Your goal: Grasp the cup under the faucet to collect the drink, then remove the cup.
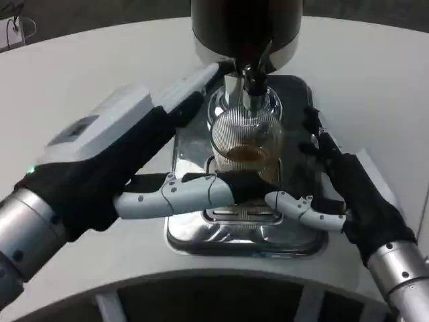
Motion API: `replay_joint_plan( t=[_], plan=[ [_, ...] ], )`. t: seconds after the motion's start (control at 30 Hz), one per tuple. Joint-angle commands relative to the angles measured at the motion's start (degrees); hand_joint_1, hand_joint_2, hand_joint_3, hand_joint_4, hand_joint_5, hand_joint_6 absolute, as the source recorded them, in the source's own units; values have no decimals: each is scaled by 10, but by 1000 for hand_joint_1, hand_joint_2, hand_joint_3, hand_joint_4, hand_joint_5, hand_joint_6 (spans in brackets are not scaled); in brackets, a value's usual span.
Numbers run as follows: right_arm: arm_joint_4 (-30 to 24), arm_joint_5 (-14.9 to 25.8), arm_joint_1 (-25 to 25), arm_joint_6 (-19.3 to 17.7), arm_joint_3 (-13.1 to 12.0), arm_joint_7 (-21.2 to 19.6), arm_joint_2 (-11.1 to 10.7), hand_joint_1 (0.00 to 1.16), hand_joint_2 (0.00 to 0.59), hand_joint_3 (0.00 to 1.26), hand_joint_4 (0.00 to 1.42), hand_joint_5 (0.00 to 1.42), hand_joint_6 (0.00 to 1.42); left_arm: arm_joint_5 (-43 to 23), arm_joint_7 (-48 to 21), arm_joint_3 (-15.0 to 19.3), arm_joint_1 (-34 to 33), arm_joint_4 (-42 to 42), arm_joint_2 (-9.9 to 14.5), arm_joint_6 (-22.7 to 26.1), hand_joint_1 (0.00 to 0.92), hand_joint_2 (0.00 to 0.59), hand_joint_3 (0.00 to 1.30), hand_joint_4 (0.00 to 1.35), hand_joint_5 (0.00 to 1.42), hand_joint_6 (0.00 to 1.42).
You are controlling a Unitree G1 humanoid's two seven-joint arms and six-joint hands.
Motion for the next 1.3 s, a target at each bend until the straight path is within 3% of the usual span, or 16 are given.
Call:
replay_joint_plan(
  t=[0.03,0.7,1.3],
  plan=[
    [8,7,0,-9,5,0,2,784,224,0,22,111,111,37,1,19,43,-14,23,12,0,35,0,0,0,79],
    [54,11,-29,-60,22,-23,31,798,221,5,67,143,141,52,-5,63,146,23,60,4,0,31,0,0,0,75],
    [90,-2,-62,-69,40,-42,50,805,219,16,76,144,144,49,-12,84,204,17,73,-5,0,31,0,0,0,75]
  ],
)
